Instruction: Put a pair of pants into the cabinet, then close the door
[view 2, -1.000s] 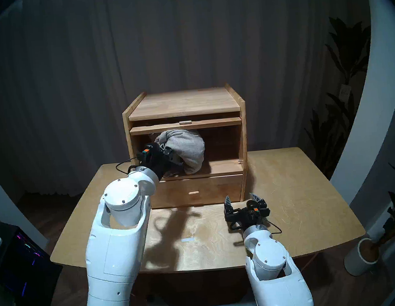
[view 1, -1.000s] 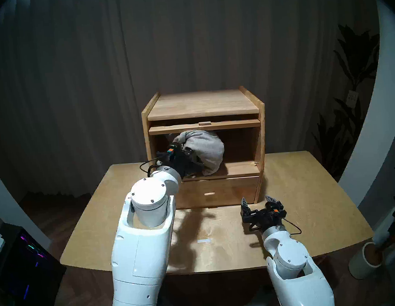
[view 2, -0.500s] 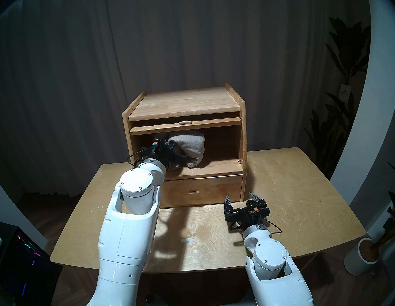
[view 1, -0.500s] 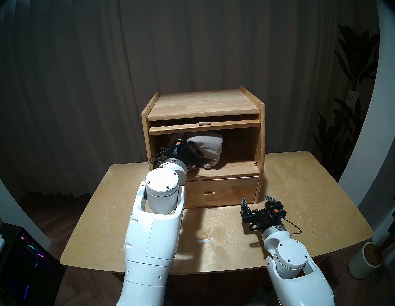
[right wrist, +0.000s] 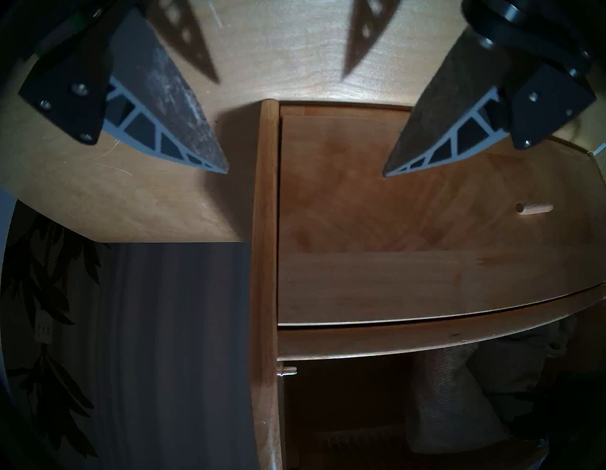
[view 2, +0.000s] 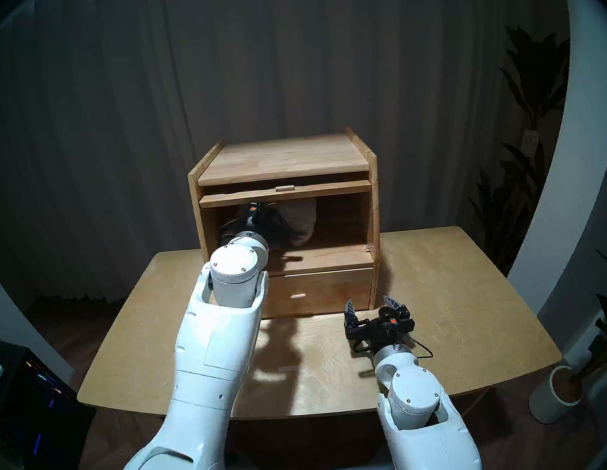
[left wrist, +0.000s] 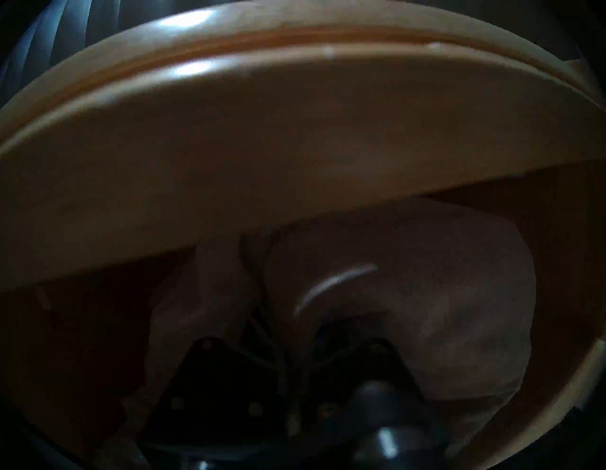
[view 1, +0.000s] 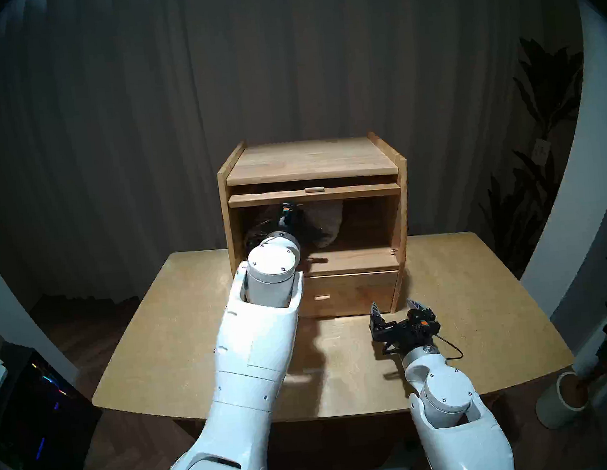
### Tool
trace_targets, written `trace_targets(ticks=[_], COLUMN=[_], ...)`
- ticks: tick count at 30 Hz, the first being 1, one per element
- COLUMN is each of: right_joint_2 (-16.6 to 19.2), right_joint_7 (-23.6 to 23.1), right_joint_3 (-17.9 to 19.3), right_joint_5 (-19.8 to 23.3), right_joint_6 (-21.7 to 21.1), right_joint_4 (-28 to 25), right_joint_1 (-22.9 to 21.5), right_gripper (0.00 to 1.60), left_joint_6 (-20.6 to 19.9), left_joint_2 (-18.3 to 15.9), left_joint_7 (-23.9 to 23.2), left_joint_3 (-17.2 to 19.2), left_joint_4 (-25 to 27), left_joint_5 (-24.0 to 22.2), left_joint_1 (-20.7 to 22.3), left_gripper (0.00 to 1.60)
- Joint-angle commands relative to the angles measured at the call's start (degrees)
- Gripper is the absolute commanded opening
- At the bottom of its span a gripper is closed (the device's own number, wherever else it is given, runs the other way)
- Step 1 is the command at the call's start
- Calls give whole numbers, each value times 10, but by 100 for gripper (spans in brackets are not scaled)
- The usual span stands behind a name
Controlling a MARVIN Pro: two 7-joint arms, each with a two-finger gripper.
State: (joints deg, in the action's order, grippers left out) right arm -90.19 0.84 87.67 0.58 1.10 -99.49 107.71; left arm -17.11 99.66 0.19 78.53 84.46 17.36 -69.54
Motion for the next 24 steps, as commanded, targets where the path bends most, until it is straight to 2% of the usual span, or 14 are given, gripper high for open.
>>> trace_targets(ticks=[1, 2, 3, 7, 8, 12, 13, 15, 16, 17, 21, 22, 23, 24], right_joint_2=[0, 0, 0, 0, 0, 0, 0, 0, 0, 0, 0, 0, 0, 0], right_joint_7=[0, 0, 0, 0, 0, 0, 0, 0, 0, 0, 0, 0, 0, 0], right_joint_3=[0, 0, 0, 0, 0, 0, 0, 0, 0, 0, 0, 0, 0, 0], right_joint_5=[0, 0, 0, 0, 0, 0, 0, 0, 0, 0, 0, 0, 0, 0], right_joint_6=[6, 6, 6, 6, 6, 5, 4, 4, 4, 4, 3, 3, 4, 4], right_joint_4=[-19, -20, -21, -27, -29, -37, -38, -38, -39, -39, -39, -39, -39, -39], right_joint_1=[-1, -1, 0, 4, 5, 10, 11, 12, 12, 12, 13, 13, 13, 13], right_gripper=[160, 160, 160, 160, 160, 160, 160, 160, 160, 160, 160, 160, 160, 160], left_joint_6=[25, 29, 34, 63, 72, 120, 135, 143, 162, 164, 191, 186, 205, 204], left_joint_2=[38, 44, 48, 55, 57, 36, 25, 11, 2, -1, -13, -21, -12, -17], left_joint_7=[42, 48, 57, 99, 112, 157, 174, 179, 198, 194, 221, 223, 233, 235], left_joint_3=[1, 1, -1, -17, -20, -68, -86, -108, -127, -130, -156, -164, -160, -166], left_joint_4=[-48, -60, -70, -126, -132, -182, -178, -157, -147, -137, -98, -77, -94, -76], left_joint_5=[13, 14, 18, 38, 37, 15, 4, -7, -13, -1, -3, -5, 2, -2], left_joint_1=[60, 68, 72, 89, 79, 56, 45, 28, 19, 16, 0, -7, 2, -4], left_gripper=[0, 115, 160, 160, 160, 160, 160, 160, 160, 160, 160, 160, 160, 160])
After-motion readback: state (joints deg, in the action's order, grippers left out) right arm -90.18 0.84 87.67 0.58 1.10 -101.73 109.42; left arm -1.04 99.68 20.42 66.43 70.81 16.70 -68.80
